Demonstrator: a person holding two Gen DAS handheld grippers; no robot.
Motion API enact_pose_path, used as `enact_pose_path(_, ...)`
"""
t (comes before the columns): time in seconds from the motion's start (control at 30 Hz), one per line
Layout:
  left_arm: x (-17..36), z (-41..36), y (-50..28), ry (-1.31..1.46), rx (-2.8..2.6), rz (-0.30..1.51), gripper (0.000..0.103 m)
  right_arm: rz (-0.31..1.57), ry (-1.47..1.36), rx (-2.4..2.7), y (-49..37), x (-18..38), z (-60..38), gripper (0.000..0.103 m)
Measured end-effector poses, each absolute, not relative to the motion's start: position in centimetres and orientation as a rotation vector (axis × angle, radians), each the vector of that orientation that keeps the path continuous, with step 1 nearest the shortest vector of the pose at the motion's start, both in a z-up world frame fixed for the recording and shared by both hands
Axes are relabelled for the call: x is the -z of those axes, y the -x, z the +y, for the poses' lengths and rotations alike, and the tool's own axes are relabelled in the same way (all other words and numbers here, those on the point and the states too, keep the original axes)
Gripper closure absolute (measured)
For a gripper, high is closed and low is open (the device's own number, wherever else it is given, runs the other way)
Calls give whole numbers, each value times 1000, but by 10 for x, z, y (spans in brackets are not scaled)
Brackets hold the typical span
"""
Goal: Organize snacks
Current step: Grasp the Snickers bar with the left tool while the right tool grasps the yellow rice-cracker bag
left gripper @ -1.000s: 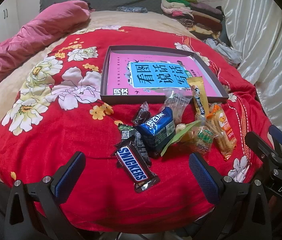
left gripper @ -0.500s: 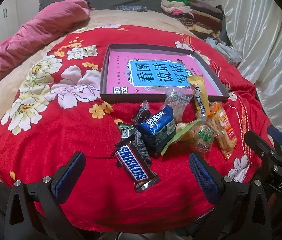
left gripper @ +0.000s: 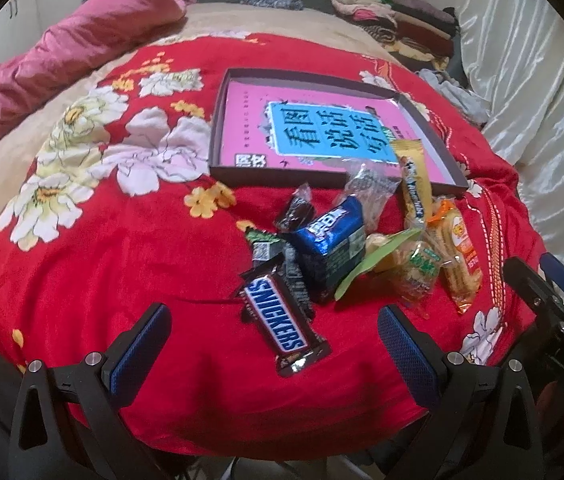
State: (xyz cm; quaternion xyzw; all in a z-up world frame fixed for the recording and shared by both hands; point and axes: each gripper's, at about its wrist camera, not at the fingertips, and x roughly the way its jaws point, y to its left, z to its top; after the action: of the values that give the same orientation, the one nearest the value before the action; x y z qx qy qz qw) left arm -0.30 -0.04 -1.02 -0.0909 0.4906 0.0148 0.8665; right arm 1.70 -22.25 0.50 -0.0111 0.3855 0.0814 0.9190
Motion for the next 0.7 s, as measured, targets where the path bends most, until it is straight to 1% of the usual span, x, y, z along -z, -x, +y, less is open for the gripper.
enact_pose_path(0.33,29,20,2,292,-52,1093,0,834,22,-165,-27,7,-232,0)
enact_pose_path(0.43,37,24,0,319,-64,1122,2,844,36,-167,-30,11,-231,0)
enact_pose_path(0.6,45,24,-8,346,-63,1138,18,883,42,-178,-40,21,-230,0)
enact_pose_path(0.67,47,23,-11,360,-46,1144,31,895,45,-184,-44,25,-230,0)
enact_pose_path(0.7,48,21,-13,362,-37,1145,33,901,45,-186,-46,27,-230,0)
